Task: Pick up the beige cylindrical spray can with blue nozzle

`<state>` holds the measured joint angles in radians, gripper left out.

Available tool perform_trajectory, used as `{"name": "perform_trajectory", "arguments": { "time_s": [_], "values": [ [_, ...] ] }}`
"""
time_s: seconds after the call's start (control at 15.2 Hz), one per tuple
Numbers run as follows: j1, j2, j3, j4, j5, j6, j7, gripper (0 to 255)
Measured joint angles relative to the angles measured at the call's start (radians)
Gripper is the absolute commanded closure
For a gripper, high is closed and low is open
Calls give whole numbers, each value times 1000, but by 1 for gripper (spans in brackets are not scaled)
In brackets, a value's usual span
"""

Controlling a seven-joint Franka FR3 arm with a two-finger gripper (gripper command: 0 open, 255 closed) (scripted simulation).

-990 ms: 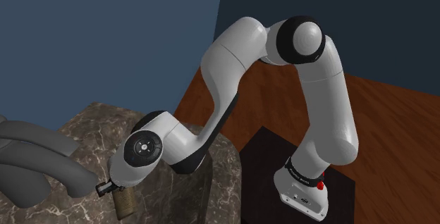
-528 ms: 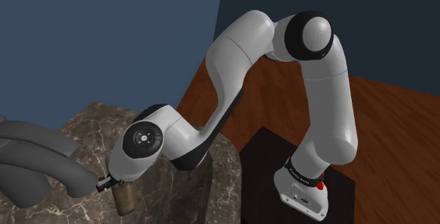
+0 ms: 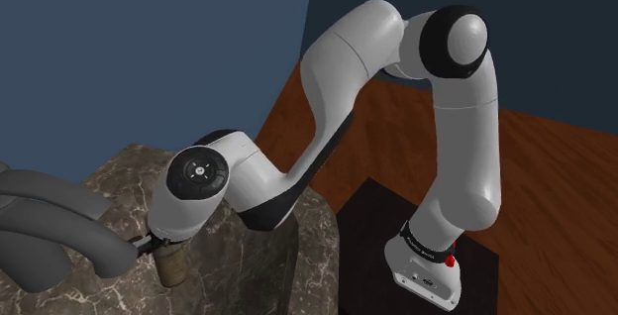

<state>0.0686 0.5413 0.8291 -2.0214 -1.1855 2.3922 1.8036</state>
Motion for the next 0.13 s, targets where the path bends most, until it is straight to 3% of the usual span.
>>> {"name": "perform_trajectory", "arguments": {
  "time_s": [0.13],
  "values": [
    [-9,-15,13,-2,20,-6,-14,255]
  ]
}}
